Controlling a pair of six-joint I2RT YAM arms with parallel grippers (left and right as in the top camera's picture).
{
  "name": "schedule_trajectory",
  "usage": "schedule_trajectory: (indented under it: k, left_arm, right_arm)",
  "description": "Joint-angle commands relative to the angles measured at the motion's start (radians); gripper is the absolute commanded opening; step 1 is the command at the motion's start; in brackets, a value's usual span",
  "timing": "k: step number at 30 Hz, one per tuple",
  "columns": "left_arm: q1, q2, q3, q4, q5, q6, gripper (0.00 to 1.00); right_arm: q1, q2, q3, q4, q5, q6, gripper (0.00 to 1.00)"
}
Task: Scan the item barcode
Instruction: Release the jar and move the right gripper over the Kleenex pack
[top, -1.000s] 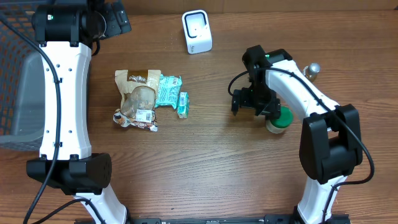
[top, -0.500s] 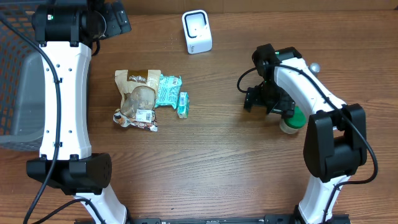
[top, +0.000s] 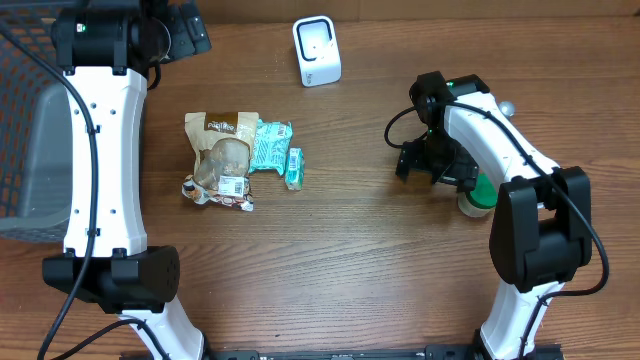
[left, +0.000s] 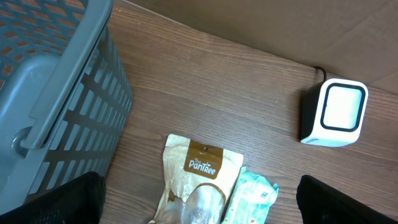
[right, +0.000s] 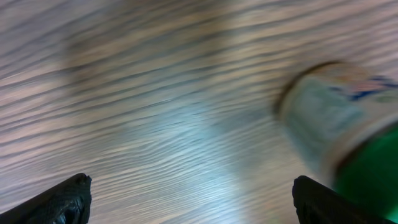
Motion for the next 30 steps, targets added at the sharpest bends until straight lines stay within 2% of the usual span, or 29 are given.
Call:
schedule_trajectory:
  k: [1,11,20,24,30]
  left_arm:
    - [-0.001,-0.006,0.019,0.001,-0.003,-0.003,0.99]
    - [-0.001,-0.006,0.019,0.001,-0.003,-0.003,0.99]
    - [-0.001,-0.006,0.019,0.001,-0.003,-0.003,1.00]
    - [-0.001,-0.006,0.019,0.001,-0.003,-0.003,1.00]
    - [-0.001,-0.006,0.019,0.001,-0.003,-0.003,1.00]
  right_arm:
    - [0.010,-0.020,0.026,0.027,-0.138,-0.043,1.00]
    - [0.140,-0.021,0.024,0.147,-0.226,-0.042,1.00]
    - [0.266,-0.020,0.024,0.343,-0.292,-0.043,1.00]
    - [0.291,-0.020,0.024,0.431,-0.291,-0.043,1.00]
    - [0.292,-0.020,0.024,0.475,-0.265,-0.043,1.00]
